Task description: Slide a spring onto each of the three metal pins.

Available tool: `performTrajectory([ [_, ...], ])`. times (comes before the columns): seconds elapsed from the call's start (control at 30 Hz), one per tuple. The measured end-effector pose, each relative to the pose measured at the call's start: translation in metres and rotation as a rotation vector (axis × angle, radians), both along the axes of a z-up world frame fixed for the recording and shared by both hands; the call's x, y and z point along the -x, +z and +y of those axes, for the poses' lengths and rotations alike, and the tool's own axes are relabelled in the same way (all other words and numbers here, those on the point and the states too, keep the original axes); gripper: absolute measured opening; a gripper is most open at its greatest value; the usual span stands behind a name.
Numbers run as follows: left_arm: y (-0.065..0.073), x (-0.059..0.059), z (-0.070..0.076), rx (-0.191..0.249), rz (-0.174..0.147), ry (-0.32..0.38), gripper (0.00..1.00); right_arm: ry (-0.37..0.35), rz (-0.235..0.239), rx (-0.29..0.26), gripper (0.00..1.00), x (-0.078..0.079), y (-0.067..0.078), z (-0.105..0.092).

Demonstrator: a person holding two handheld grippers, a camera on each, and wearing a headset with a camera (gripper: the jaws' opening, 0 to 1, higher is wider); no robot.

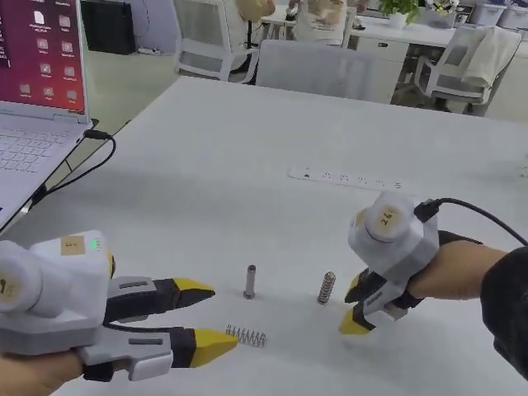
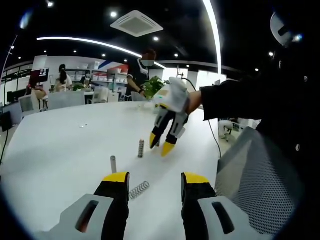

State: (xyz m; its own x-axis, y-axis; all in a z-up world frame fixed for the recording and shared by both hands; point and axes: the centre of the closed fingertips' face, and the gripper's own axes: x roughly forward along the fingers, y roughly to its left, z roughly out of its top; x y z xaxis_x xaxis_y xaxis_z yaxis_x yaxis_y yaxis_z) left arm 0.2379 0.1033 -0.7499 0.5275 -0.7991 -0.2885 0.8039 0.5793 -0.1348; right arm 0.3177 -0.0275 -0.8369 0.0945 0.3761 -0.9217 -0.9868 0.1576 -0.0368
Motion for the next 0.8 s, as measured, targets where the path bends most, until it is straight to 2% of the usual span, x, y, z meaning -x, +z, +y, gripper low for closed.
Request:
performTrajectory([
  [0.47, 0.0, 0.002, -0.001, -0.002, -0.001, -0.005, 0.35, 0.017, 0.018, 0.0, 0.26, 0.028, -0.008, -0.001],
  [0.8, 0.001, 0.003, -0.002, -0.003, -0.005, -0.008, 0.35, 0.027, 0.023, 0.003, 0.26, 0.042, -0.011, -0.002],
])
